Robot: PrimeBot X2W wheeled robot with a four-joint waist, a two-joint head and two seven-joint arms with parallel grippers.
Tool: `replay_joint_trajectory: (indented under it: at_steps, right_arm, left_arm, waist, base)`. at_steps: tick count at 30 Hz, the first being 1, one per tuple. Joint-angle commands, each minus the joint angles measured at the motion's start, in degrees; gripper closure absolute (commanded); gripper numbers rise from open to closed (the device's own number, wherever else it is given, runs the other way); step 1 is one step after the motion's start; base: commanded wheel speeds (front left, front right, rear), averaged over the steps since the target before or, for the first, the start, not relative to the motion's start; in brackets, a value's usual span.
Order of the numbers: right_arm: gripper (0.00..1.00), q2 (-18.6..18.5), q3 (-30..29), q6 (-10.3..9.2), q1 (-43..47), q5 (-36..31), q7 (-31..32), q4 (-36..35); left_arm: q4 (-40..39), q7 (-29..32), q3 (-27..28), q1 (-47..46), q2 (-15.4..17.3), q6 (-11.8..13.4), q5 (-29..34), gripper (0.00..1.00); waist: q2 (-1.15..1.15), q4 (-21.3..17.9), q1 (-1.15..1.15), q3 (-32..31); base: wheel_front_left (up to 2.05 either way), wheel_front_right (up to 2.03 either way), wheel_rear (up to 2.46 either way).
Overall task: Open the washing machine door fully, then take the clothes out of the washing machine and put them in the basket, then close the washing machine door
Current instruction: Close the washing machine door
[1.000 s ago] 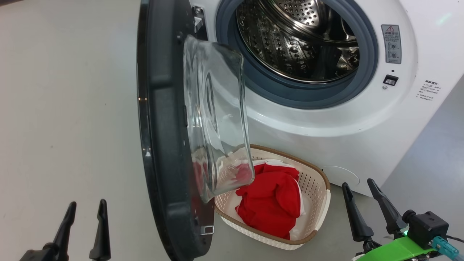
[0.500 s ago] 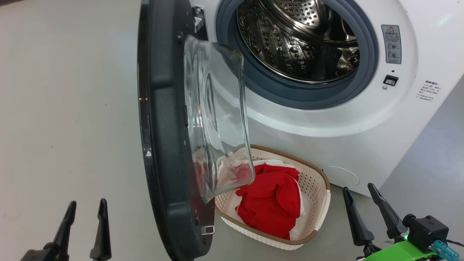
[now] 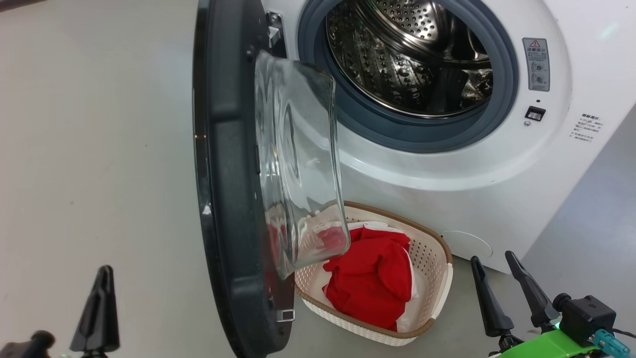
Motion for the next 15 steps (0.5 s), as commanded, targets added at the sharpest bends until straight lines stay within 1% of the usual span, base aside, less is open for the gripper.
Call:
replay_joint_trajectory:
  at_steps: [1,3,5,8,12,13,15]
  right_arm:
    - [0.0,-0.12,1.49,0.37,-1.11,-0.32,-0.37,-1.2]
    - [0.0,-0.08,1.58,0.37,-1.13,-0.3,-0.37,-1.14]
    - [0.0,-0.02,1.62,0.37,-1.1,-0.28,-0.37,-1.15]
    - [0.0,0.07,1.6,0.37,-1.01,-0.25,-0.37,-1.19]
    - [0.0,0.19,1.6,0.37,-0.95,-0.23,-0.37,-1.22]
    - [0.0,0.19,1.6,0.37,-0.95,-0.23,-0.37,-1.22]
    - [0.0,0.27,1.63,0.37,-0.92,-0.22,-0.37,-1.23]
  left_arm:
    - [-1.89,-0.69,1.62,-2.88,2.28,-0.32,-2.29,1.0]
    - [-2.11,-0.69,0.73,-3.59,3.54,-0.32,-5.87,1.0]
    - [-2.34,-0.69,-0.38,-4.25,5.48,-0.32,-8.9,1.0]
    - [-3.23,-0.69,-2.31,-5.38,8.04,-0.32,-16.28,1.0]
    - [-5.17,-0.69,-6.54,-6.19,12.84,-0.32,-25.96,1.0]
    - [-5.17,-0.69,-6.54,-6.19,12.84,-0.32,-25.96,1.0]
    - [-6.58,-0.69,-9.42,-6.32,15.77,-0.32,-30.13,1.0]
  waist:
    - [0.0,-0.06,0.0,-0.13]
    - [0.0,-0.16,0.0,-0.25]
    - [0.0,-0.3,0.0,-0.33]
    - [0.0,-0.51,0.0,-0.39]
    - [0.0,-0.91,0.0,-0.38]
    - [0.0,-0.91,0.0,-0.38]
    - [0.0,-1.17,0.0,-0.37]
  base:
    - [0.0,0.0,0.0]
    - [0.0,0.0,0.0]
    - [0.0,0.0,0.0]
    - [0.0,0.0,0.0]
    - [0.0,0.0,0.0]
    - [0.0,0.0,0.0]
    - [0.0,0.0,0.0]
